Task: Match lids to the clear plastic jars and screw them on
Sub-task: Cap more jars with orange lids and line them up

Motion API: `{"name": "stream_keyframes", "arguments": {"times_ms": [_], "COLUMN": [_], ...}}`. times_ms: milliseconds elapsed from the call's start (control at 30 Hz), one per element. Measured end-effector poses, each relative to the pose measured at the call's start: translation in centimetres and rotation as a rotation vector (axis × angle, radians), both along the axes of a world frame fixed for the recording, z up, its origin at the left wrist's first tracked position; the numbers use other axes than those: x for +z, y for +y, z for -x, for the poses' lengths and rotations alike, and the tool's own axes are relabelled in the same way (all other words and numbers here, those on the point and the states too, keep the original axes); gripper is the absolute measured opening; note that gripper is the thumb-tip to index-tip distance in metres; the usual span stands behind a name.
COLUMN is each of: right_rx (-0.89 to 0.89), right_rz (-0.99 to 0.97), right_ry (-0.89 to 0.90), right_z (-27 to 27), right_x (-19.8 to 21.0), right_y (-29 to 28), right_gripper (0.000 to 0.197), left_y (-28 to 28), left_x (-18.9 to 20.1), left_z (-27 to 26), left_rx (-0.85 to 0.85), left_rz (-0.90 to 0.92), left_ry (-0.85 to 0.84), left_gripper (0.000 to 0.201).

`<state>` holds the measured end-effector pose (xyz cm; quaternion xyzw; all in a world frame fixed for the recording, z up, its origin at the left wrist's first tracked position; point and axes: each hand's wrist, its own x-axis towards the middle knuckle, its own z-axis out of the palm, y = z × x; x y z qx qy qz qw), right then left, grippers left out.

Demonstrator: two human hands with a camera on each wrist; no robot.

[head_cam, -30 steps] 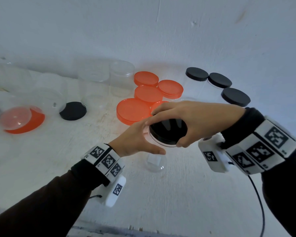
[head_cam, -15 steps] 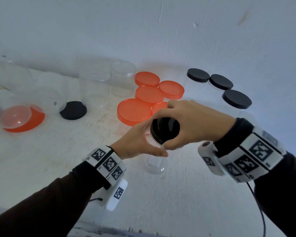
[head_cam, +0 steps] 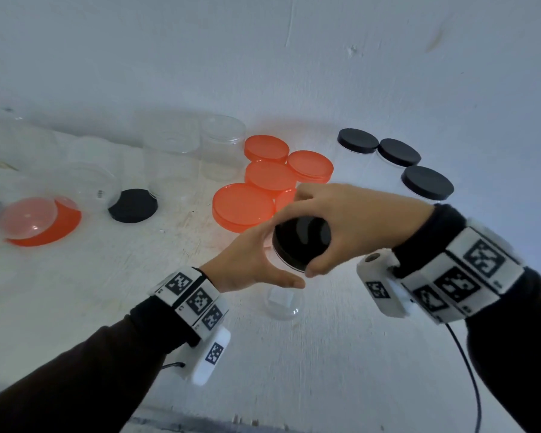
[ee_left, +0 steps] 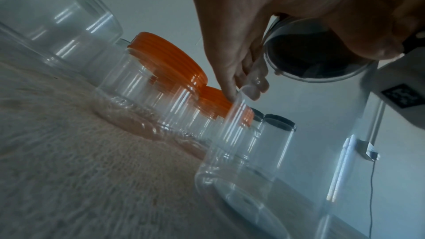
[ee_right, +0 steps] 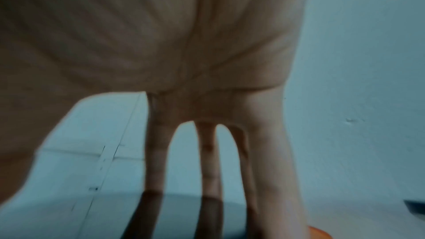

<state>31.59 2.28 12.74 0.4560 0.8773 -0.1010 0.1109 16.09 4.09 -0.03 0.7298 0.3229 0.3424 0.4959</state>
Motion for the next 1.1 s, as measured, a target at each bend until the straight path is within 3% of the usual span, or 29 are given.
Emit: {"name": "stream_keyframes", "arguments": {"times_ms": [100,200,267,333,400,600,700,767,833,900,1000,1100], "right_rx": [-0.070,-0.145,-0.148,-0.076,0.011,-0.075,-0.124,-0.112,-0.068,-0.003,-0.040,-0.085], "right_rz": [-0.239,-0.355,-0.217,0.057,0.169,-0.181,-0.346,-0.256,0.039,0.160,-0.070,-0.287], "right_ry": [-0.004,-0.004,-0.022,0.017,0.056,0.019,-0.033,-0.069,-0.027,0.021,0.065,0.018], "right_z": [0.8,1.1,0.3,-0.6,-0.9,0.4,1.1,0.6,-0.2,-0.7,-0.2,0.5], "right_x": [-1.6,-2.2,-1.5,-0.4,0.2,-1.3,-2.1,-1.6,-0.5,0.2,-0.5,-1.3], "right_y": [-0.5,-0.8,-0.6,-0.2,-0.2,-0.7,-1.2,-1.0,-0.7,-0.6,-1.1,-1.6], "right_gripper": [0.057,0.063,0.068,0.073,0.076,0.056,0.057,0.062,0.067,0.073,0.057,0.059], "left_y": [-0.3,-0.4,-0.2,-0.1,-0.1,-0.4,-0.5,-0.5,-0.5,-0.5,-0.7,-0.9], "left_x": [-0.3,-0.3,-0.1,0.0,0.0,-0.2,-0.1,-0.1,0.0,0.0,0.0,0.0], "left_z": [-0.2,-0.2,-0.1,0.0,0.0,-0.2,-0.2,-0.2,-0.2,-0.2,-0.3,-0.4], "left_rx": [0.006,0.003,-0.008,0.002,0.018,0.044,0.025,0.014,0.024,0.036,0.034,0.030], "left_rz": [0.028,0.034,0.028,0.011,0.010,0.014,0.023,0.024,0.013,0.008,0.016,0.040], "left_ry": [-0.034,-0.043,-0.016,0.029,0.057,0.023,0.010,0.008,0.027,0.047,0.029,0.000], "left_gripper": [0.081,0.085,0.085,0.087,0.090,0.077,0.079,0.083,0.086,0.086,0.081,0.084]}}
